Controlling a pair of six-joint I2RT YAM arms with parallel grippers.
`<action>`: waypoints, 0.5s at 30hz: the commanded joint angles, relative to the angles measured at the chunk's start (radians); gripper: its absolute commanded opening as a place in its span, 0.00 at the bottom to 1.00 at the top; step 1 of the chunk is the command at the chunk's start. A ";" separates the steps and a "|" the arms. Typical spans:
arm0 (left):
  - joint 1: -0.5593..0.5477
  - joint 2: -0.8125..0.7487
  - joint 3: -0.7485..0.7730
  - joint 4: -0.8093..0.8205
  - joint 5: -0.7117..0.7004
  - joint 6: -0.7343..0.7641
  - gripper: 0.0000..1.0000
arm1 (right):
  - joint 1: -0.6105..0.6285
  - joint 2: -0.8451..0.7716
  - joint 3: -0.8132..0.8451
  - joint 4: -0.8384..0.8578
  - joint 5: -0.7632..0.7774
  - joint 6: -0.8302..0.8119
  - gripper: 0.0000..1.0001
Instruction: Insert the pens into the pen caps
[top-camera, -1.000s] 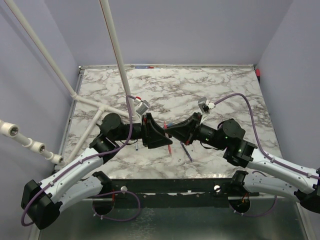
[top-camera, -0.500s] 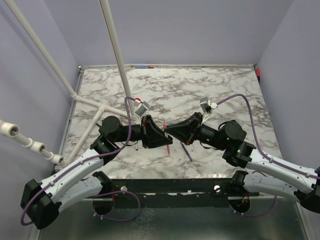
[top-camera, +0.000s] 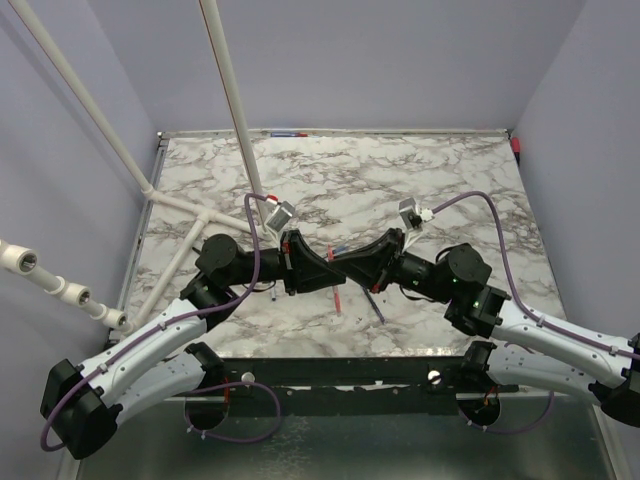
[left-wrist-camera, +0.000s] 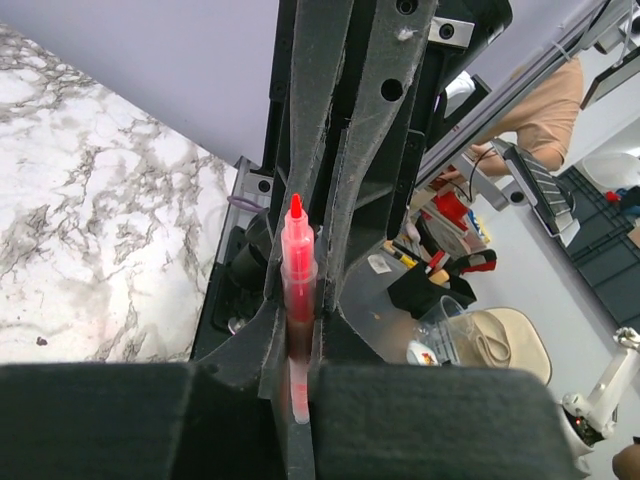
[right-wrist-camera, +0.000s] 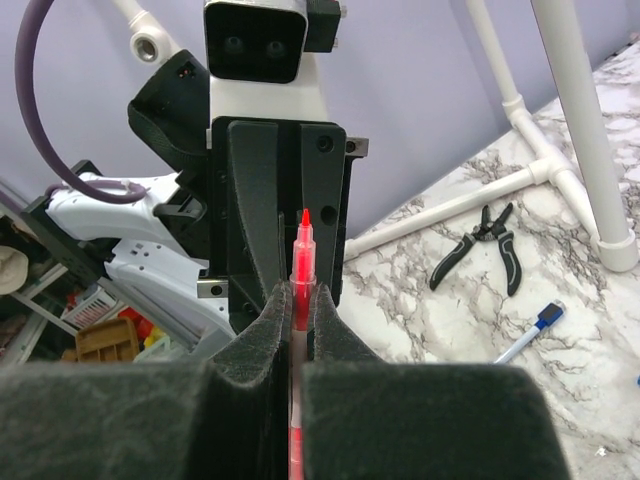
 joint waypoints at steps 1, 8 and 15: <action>-0.008 -0.008 -0.011 0.040 -0.016 -0.005 0.00 | 0.004 -0.025 -0.021 0.025 0.003 -0.002 0.01; -0.011 -0.022 -0.020 0.045 -0.033 0.007 0.00 | 0.004 -0.032 -0.020 0.012 0.010 -0.003 0.01; -0.012 -0.031 -0.017 -0.010 -0.054 0.052 0.00 | 0.004 -0.083 0.013 -0.107 0.062 -0.062 0.29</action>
